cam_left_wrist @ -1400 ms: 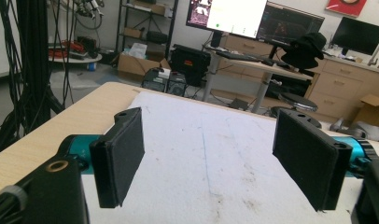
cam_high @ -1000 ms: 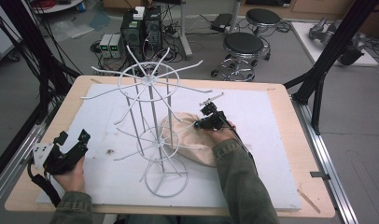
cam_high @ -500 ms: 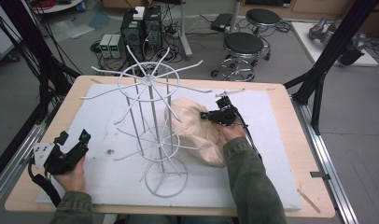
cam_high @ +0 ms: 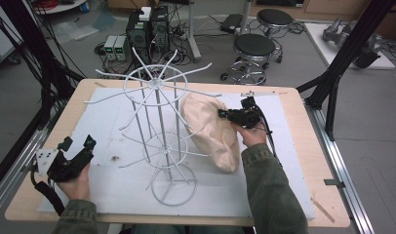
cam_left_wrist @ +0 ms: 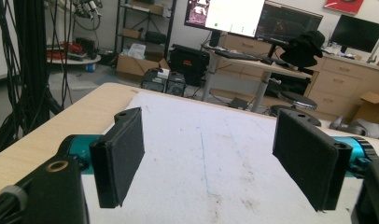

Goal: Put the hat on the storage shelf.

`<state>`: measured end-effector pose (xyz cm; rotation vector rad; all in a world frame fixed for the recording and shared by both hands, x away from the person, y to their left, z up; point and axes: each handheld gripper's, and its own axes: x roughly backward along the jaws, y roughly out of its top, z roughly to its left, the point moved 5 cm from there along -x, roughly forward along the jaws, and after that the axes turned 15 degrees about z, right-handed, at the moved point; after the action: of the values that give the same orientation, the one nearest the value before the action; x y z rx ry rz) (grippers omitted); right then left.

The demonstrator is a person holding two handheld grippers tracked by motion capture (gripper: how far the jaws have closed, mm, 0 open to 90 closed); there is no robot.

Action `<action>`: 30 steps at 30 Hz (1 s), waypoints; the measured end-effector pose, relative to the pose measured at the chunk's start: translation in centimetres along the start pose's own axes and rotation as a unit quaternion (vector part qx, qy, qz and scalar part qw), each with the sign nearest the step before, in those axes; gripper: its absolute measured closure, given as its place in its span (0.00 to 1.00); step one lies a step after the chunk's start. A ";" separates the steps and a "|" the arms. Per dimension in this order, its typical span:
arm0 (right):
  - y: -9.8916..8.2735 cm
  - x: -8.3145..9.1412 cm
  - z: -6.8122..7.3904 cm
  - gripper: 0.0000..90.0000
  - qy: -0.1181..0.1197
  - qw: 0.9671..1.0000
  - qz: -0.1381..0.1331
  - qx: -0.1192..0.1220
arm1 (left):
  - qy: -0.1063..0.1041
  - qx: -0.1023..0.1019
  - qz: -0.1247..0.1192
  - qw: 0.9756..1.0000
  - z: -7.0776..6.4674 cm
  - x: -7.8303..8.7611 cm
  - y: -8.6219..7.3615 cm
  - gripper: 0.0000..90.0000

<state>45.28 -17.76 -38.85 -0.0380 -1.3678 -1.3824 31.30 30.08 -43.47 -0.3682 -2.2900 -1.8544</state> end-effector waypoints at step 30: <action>1.5 8.8 1.5 0.87 -0.020 0.992 -0.126 0.021 | -0.004 -0.008 -0.001 1.000 -0.7 -0.4 0.0 0.28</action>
<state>42.16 -21.93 -31.42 0.1404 -1.4721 -1.5691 31.67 29.39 -43.45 -0.3773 -2.2830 -1.8768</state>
